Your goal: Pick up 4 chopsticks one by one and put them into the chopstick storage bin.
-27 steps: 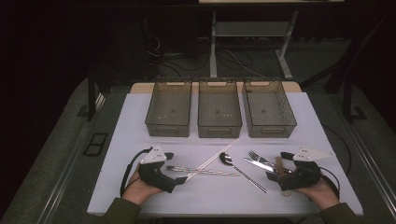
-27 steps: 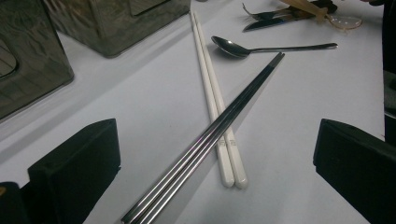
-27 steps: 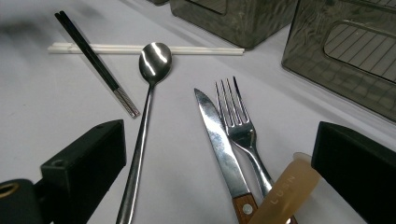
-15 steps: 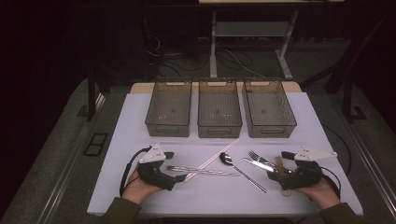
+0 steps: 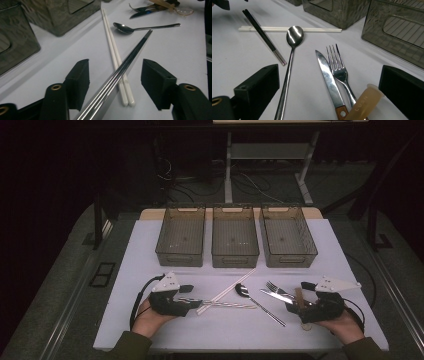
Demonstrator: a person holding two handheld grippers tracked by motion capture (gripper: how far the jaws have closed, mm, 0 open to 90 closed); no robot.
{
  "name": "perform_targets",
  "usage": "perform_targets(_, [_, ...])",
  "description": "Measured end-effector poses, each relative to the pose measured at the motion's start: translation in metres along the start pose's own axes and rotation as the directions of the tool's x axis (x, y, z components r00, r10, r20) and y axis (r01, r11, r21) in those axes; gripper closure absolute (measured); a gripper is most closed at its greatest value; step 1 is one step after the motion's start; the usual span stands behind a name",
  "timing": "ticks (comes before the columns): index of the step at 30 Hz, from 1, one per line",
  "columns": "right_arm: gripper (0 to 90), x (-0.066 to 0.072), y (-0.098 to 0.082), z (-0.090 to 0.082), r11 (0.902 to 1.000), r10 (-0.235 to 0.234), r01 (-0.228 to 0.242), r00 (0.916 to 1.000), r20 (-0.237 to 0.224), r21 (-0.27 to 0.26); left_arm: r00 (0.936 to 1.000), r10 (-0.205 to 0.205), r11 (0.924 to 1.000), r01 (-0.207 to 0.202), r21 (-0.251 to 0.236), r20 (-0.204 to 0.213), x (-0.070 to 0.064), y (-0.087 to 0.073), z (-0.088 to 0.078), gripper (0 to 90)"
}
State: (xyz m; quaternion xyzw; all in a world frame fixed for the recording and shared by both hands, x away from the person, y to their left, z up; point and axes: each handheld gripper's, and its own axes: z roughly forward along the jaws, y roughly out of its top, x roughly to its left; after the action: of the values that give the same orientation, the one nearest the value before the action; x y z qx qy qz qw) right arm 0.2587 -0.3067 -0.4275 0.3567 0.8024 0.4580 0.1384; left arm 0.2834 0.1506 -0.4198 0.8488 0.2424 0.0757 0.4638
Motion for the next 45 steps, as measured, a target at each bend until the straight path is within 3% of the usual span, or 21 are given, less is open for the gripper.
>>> perform_targets(4, [3.2, 0.0, 0.0, 0.0, 1.0, -0.002, 0.002, 1.0, -0.003, -0.001, 0.9999, -0.007, 1.0, 0.007, 0.006, 0.015, 0.0, 0.006, 0.005, 47.5])
perform_targets(6, [3.2, 0.001, 0.0, 0.0, 1.0, -0.002, 0.002, 1.0, -0.004, 0.0, 0.9991, -0.006, 0.9999, 0.006, 0.015, 0.042, 0.001, 0.008, 0.01, 50.9])
perform_targets(13, [3.2, 0.001, 0.0, 0.001, 1.0, -0.002, 0.002, 1.0, -0.008, 0.005, 0.996, 0.01, 0.9992, -0.013, 0.038, 0.089, -0.003, 0.016, 0.022, 57.0])
perform_targets(29, [3.2, 0.0, -0.001, 0.002, 1.0, 0.001, -0.001, 0.9999, -0.017, 0.005, 0.9836, 0.068, 0.9924, -0.084, 0.09, 0.167, -0.014, 0.038, 0.064, 58.5])
perform_targets(34, [3.2, 0.0, -0.001, 0.003, 1.0, 0.002, -0.002, 0.9998, -0.018, 0.007, 0.9792, 0.084, 0.9844, -0.11, 0.137, 0.185, -0.015, 0.041, 0.077, 61.8])
perform_targets(36, [3.2, 0.0, -0.001, 0.002, 1.0, -0.002, 0.002, 0.9998, -0.019, 0.006, 0.9768, 0.099, 0.9757, -0.133, 0.174, 0.19, -0.017, 0.04, 0.083, 62.5])
perform_targets(45, [3.2, 0.0, -0.001, 0.002, 1.0, -0.005, 0.005, 0.9998, -0.021, 0.004, 0.9698, 0.132, 0.9575, -0.178, 0.227, 0.205, -0.019, 0.039, 0.094, 64.8])
